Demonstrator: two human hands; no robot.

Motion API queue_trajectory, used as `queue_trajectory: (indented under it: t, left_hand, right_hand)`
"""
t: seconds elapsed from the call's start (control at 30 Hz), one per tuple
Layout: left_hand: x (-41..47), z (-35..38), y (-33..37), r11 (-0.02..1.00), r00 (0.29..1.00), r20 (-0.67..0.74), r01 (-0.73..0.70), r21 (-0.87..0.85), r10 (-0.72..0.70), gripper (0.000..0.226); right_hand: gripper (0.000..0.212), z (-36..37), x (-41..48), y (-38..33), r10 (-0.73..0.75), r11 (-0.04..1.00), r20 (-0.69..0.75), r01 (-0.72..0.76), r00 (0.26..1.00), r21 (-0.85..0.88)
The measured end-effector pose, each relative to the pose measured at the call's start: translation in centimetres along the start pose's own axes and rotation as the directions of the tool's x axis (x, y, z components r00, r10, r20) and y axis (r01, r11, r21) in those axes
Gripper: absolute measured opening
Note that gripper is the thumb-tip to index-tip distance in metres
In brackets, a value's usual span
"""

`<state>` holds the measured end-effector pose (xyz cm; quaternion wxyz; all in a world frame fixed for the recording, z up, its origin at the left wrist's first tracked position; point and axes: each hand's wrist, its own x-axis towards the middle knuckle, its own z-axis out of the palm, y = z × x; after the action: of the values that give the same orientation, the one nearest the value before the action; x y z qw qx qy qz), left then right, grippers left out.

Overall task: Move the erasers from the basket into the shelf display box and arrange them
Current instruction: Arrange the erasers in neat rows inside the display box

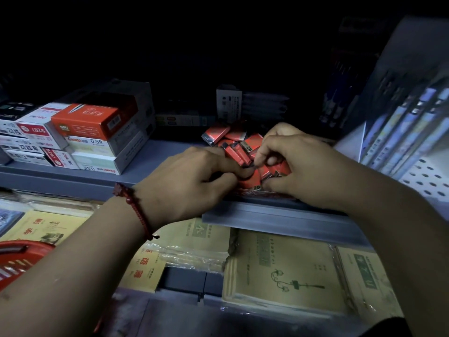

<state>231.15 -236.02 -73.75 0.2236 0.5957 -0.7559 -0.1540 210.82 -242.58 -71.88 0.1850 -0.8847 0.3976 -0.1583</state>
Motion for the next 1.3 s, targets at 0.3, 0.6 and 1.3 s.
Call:
queue_trajectory:
  t: [0.3, 0.6, 1.3]
  left_hand:
    - [-0.4, 0.2, 0.7, 0.996, 0.998, 0.041, -0.048, 0.078, 0.045, 0.049]
    - [0.1, 0.0, 1.6, 0.983, 0.993, 0.119, -0.034, 0.179, 0.013, 0.052]
    - [0.2, 0.2, 2.2, 0.988, 0.995, 0.073, 0.055, 0.147, -0.066, 0.045]
  right_hand:
    - [0.022, 0.9, 0.2, 0.3, 0.019, 0.996, -0.158, -0.032, 0.987, -0.078]
    - [0.022, 1.0, 0.2, 0.7, 0.021, 0.985, -0.197, -0.053, 0.98, -0.162]
    - [0.018, 0.6, -1.9, 1.4, -0.121, 0.979, -0.405, 0.178, 0.906, 0.104]
